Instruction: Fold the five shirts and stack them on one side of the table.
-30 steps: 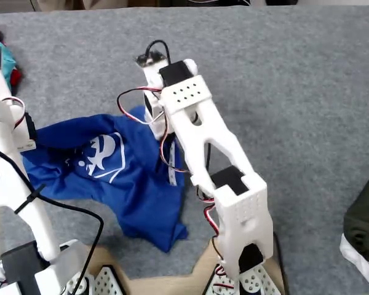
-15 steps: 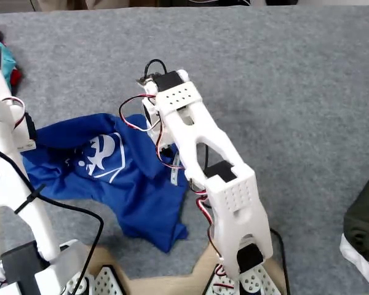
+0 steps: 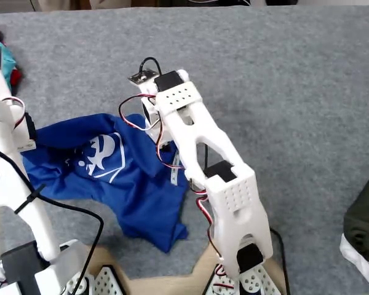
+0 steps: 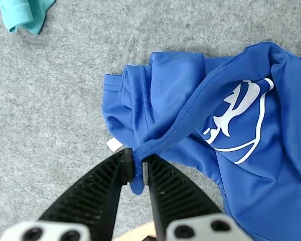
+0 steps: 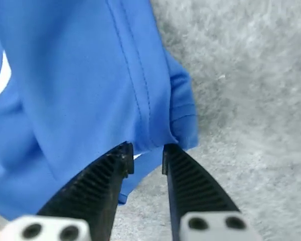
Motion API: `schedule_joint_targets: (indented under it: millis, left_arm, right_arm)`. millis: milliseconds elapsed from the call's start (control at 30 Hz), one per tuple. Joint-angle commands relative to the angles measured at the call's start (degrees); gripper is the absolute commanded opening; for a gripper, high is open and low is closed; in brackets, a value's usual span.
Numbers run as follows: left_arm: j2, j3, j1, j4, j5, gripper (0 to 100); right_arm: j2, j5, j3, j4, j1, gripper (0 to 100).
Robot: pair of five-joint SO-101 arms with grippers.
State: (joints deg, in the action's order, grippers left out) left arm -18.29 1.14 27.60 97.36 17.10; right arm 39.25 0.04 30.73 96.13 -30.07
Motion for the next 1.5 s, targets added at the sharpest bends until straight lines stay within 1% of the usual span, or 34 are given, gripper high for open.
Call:
schedule_joint_targets:
  millis: [0,67,100,300,367,633,700,800,867,967,1067,1167,1233,1300,1367,1467]
  left_arm:
    - [-0.48,0.00,0.53,-0.26,-0.35,2]
    - [-0.48,0.00,0.53,-0.26,-0.35,2]
    - [-0.48,0.00,0.53,-0.26,-0.35,2]
    - [-0.40,0.00,0.53,-0.26,-0.35,2]
    - [-0.40,0.00,0.53,-0.26,-0.35,2]
    - [-0.40,0.00,0.53,-0.26,-0.44,2]
    - [-0.40,0.00,0.53,-0.26,-0.53,2]
    - [-0.40,0.00,0.53,-0.26,-0.53,2]
    - [-0.40,0.00,0.53,-0.26,-0.62,2]
    - [-0.40,0.00,0.53,-0.26,-0.62,2]
    - [-0.40,0.00,0.53,-0.26,-0.62,2]
    - [-0.40,0.00,0.53,-0.26,-0.62,2]
    - [-0.40,0.00,0.53,-0.26,-0.62,2]
    - [-0.40,0.00,0.53,-0.26,-0.62,2]
    - [-0.40,0.00,0.53,-0.26,-0.62,2]
    - [-0.40,0.00,0.53,-0.26,-0.62,2]
  right_arm:
    - [-0.22,8.53,4.18,1.41,0.31,12.0]
    - [-0.22,15.82,5.14,3.60,0.04,11.9]
    - [-0.22,18.29,5.41,4.48,0.04,11.9]
    - [-0.57,26.46,5.23,6.07,0.04,11.7]
    - [-1.36,30.68,5.05,6.15,-0.04,11.7]
    - [-10.33,36.04,2.24,6.15,0.31,12.2]
    - [-13.32,37.36,0.66,6.24,0.48,15.7]
    - [-17.45,38.42,-1.80,6.15,0.92,24.3]
    - [-18.42,38.68,-2.86,6.07,0.92,27.4]
    - [-16.22,38.24,-3.82,3.52,0.92,27.4]
    - [-10.86,36.13,-3.74,0.09,0.92,27.1]
    - [-5.85,35.78,-3.03,-0.44,0.66,21.0]
    - [-3.30,34.29,-1.27,0.35,0.92,15.4]
    - [-1.63,34.11,0.57,1.58,1.45,11.8]
    - [-0.31,33.67,3.56,2.90,2.07,12.2]
    - [1.63,33.67,6.81,4.66,2.15,16.1]
